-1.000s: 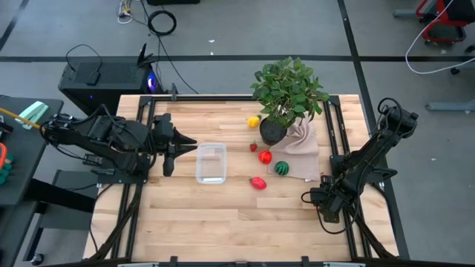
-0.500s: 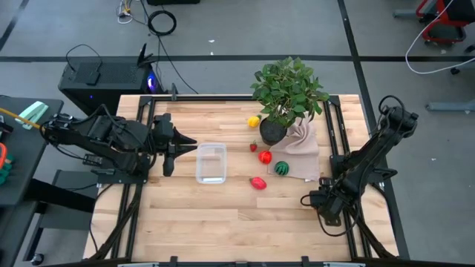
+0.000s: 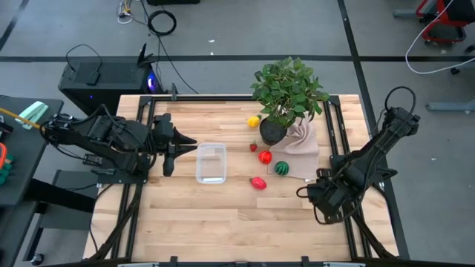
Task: Pick and placing Produce into tupperware
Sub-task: Put the orange into the transparent bin
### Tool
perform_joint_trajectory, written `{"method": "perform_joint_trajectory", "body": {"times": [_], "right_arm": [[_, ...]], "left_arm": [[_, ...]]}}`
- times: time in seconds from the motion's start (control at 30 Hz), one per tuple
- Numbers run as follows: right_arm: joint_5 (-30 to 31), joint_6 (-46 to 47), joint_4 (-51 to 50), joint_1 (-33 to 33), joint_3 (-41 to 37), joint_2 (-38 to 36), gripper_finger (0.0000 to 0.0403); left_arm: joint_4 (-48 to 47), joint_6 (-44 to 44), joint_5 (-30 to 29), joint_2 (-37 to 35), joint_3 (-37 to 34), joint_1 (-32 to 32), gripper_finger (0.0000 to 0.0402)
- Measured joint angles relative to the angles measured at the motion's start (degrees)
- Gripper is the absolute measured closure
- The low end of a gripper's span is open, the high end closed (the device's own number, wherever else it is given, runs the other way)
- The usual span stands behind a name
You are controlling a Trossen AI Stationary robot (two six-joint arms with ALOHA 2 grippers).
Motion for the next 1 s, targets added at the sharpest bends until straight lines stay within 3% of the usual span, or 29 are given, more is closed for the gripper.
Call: {"method": "perform_joint_trajectory", "body": {"times": [0.37,1.0], "right_arm": [[1.52,-11.46,-5.51,-7.72,13.78,2.3,0.0142],[2.09,-35.61,-5.73,-20.9,38.0,22.21,0.0142]], "left_arm": [[-0.14,0.0,0.02,0.0,0.0,-0.01,0.0311],[-2.6,-0.54,0.04,-0.08,-0.02,-0.01,0.0306]]}}
